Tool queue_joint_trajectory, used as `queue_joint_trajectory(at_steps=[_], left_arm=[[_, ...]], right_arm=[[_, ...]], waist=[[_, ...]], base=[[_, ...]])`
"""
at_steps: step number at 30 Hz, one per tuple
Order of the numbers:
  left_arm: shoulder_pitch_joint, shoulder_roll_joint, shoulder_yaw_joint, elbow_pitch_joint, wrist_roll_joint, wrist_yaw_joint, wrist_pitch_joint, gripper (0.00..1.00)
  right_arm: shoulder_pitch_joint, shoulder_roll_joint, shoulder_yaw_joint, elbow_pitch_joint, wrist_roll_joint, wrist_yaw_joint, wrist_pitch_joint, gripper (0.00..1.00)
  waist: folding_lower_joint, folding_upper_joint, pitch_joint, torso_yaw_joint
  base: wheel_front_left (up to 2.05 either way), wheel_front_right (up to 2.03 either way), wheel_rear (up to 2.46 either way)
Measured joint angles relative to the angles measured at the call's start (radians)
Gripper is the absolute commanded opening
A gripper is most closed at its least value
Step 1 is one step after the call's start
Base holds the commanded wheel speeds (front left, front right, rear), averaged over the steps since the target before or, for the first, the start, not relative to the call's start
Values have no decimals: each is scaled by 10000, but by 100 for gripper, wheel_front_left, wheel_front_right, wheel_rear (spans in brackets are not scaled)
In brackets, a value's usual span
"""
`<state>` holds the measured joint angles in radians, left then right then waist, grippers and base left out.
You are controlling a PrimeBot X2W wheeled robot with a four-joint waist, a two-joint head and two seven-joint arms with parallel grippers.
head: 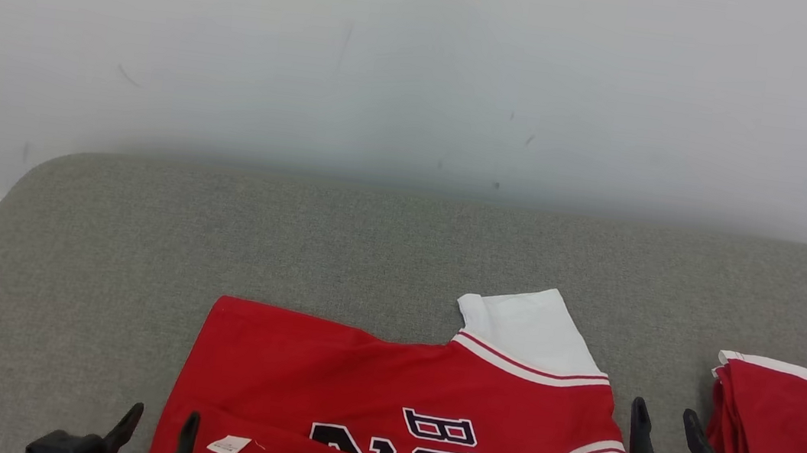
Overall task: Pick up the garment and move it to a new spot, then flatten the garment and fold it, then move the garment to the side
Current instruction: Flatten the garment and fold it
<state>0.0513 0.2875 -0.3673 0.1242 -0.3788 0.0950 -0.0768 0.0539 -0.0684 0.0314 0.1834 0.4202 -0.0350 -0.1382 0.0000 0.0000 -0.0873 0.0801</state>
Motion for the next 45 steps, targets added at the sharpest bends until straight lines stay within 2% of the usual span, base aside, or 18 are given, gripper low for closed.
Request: queue_joint_trajectory(at_steps=[6,10,17,24,29,34,38,45], left_arm=[[-1167,251,-163,640,-15,-353,1160,100],[-2036,286,-194,1411,-341,-692,2337,100],[-3496,558,8,2778,-635,-788,3847,100],[-4500,863,372,3839,-663,-640,4853,100],[-4940,951,589,4397,-662,-150,5682,100],[-5814,1076,646,4800,-445,31,6255,100],[-6467,951,562,5315,-79,109,6550,100],[-6544,963,508,5869,265,201,6844,100]], right_arm=[[-33,-44,171,-17,-102,88,-17,100],[-38,-73,316,-69,-173,104,63,100],[-218,-77,660,-253,-278,196,184,100],[-210,-82,842,-466,-380,265,341,100],[-226,-157,838,-616,-462,276,418,100],[-529,-140,871,-660,-466,311,430,100],[-648,-169,759,-656,-466,309,428,100],[-793,-184,752,-654,-466,309,428,100]], waist=[[0,0,54,-80],[0,0,127,-273],[1,0,333,-849],[1,0,679,-1674],[1,0,1115,-2248],[2,0,1682,-2687],[3,2,2095,-2909],[3,1,2423,-2961]], base=[[0,0,0],[0,0,0],[0,0,0],[0,0,0],[0,0,0],[0,0,0],[0,0,0],[0,0,0]])
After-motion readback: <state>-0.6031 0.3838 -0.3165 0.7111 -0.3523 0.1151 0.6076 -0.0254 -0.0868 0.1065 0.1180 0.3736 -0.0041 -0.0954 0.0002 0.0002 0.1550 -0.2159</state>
